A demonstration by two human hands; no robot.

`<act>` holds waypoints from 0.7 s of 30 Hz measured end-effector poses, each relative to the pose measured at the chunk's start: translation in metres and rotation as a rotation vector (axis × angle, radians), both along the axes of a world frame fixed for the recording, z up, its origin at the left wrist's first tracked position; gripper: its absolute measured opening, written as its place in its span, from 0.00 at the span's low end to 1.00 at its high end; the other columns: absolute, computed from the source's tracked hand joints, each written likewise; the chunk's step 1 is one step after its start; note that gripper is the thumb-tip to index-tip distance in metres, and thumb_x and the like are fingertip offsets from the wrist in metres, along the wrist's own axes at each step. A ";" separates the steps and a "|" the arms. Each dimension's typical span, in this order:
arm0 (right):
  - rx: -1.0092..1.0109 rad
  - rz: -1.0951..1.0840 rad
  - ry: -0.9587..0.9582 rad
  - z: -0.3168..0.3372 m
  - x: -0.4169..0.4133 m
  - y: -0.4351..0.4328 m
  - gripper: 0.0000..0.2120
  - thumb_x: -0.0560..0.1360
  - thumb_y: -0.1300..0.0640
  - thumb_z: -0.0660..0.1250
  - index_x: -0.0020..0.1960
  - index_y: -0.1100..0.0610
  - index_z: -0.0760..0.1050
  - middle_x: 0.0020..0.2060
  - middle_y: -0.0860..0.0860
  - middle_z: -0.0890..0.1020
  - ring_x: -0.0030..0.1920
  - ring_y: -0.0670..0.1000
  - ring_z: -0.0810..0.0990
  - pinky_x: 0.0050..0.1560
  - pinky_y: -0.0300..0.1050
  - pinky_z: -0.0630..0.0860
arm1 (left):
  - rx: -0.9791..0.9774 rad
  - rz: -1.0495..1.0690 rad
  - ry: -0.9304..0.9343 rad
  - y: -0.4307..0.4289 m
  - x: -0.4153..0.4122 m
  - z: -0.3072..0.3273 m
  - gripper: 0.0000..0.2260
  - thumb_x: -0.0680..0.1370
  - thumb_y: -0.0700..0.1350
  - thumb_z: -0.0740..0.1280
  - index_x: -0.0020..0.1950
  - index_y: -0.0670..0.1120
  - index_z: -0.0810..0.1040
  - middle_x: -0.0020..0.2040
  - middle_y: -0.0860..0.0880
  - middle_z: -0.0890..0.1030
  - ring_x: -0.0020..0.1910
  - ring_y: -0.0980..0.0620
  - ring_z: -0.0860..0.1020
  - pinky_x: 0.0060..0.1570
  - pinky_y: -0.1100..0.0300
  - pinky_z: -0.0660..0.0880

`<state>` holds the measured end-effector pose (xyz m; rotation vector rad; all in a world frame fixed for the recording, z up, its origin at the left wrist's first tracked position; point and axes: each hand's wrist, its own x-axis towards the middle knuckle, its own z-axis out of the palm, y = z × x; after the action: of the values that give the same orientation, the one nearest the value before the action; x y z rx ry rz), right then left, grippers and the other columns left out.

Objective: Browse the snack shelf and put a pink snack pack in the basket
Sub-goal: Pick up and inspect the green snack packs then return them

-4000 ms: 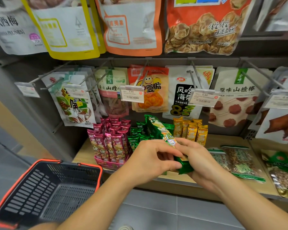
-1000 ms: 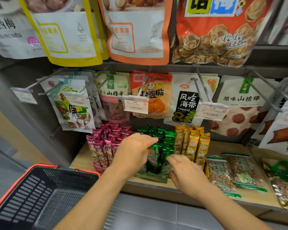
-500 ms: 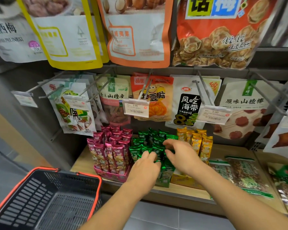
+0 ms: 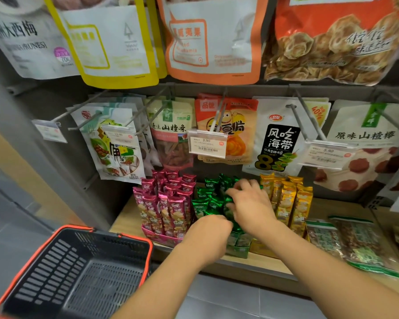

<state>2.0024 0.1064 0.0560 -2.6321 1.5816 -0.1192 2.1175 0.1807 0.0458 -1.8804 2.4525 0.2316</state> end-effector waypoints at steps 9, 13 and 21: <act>-0.423 0.276 -0.539 0.081 -0.062 0.077 0.18 0.73 0.64 0.71 0.63 0.63 0.77 0.56 0.56 0.80 0.52 0.56 0.80 0.49 0.49 0.80 | -0.079 0.180 0.276 0.005 0.015 0.028 0.16 0.75 0.37 0.61 0.58 0.50 0.83 0.56 0.48 0.83 0.55 0.50 0.80 0.59 0.56 0.75; -0.272 0.205 -0.934 0.093 -0.088 0.101 0.19 0.72 0.54 0.71 0.62 0.54 0.77 0.52 0.44 0.81 0.55 0.43 0.79 0.57 0.33 0.74 | -0.239 0.299 0.483 0.016 0.020 0.061 0.17 0.74 0.36 0.62 0.37 0.57 0.82 0.34 0.60 0.82 0.28 0.59 0.75 0.30 0.73 0.68; 0.204 0.060 -1.201 0.072 -0.090 0.111 0.23 0.62 0.46 0.76 0.56 0.47 0.77 0.45 0.42 0.85 0.49 0.43 0.83 0.50 0.36 0.78 | -0.019 0.015 1.225 0.059 -0.021 0.112 0.09 0.74 0.51 0.71 0.52 0.52 0.85 0.39 0.52 0.81 0.35 0.52 0.79 0.35 0.57 0.80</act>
<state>1.9123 0.2175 0.1284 -1.7468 0.9657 -1.1735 2.0965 0.2400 0.1580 -2.0804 2.9709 1.8255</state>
